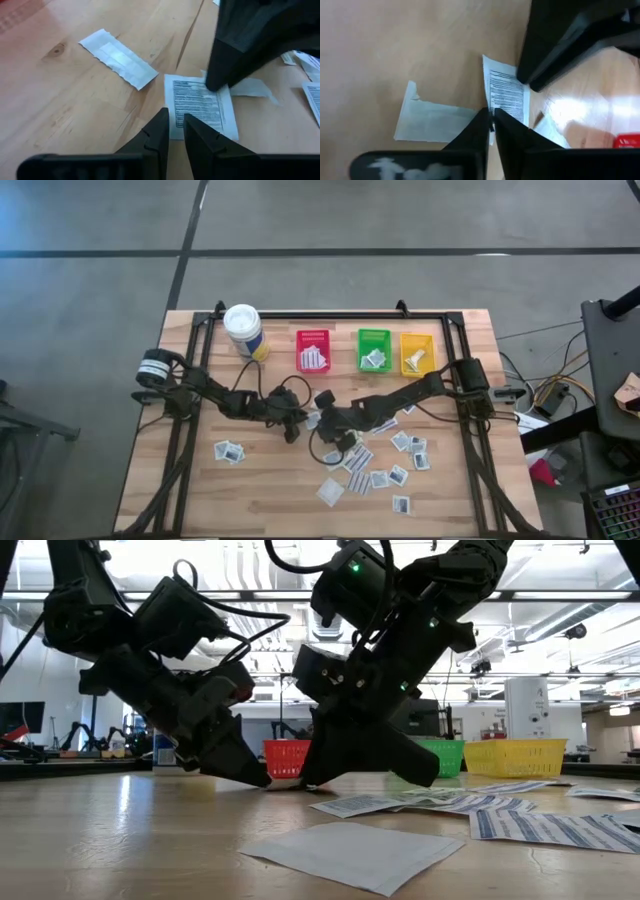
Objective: Pick & Place First Aid Supplies
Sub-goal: Put the alcohol pad in the green bin
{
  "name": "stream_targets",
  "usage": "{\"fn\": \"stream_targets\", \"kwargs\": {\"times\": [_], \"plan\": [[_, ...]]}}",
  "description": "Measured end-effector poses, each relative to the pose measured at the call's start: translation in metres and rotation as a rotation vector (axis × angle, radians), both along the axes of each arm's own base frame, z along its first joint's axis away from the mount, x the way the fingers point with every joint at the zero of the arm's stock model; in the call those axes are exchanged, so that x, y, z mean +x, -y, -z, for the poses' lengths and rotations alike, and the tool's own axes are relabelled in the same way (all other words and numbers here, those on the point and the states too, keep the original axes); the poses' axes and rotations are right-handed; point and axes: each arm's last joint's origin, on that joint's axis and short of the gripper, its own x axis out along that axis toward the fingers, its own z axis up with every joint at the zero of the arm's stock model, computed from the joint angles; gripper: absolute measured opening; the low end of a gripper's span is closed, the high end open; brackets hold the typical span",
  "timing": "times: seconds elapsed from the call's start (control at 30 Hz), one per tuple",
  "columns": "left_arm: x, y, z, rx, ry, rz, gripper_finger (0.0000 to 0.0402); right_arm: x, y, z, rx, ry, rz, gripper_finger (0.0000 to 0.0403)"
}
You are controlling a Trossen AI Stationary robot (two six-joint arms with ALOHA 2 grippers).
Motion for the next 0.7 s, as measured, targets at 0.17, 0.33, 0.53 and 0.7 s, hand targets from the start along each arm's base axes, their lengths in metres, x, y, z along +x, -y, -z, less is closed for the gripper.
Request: {"fn": "stream_targets", "kwargs": {"times": [0.17,0.33,0.53,0.7], "plan": [[0.001,0.001,-0.001,-0.009,0.012,0.021,0.0064,0.000,0.000,0.000,-0.010,0.003,0.027,0.0010],[0.002,0.001,-0.010,0.012,0.045,0.045,0.0064,-0.001,-0.004,-0.001,-0.012,0.005,0.020,0.0008],[-0.004,0.000,-0.029,0.064,0.085,0.071,0.0064,-0.003,-0.013,-0.005,-0.003,0.013,0.011,0.0008],[-0.006,-0.002,-0.049,0.103,0.130,0.075,0.0064,-0.007,-0.015,-0.019,0.027,0.038,0.091,0.0008]]}}
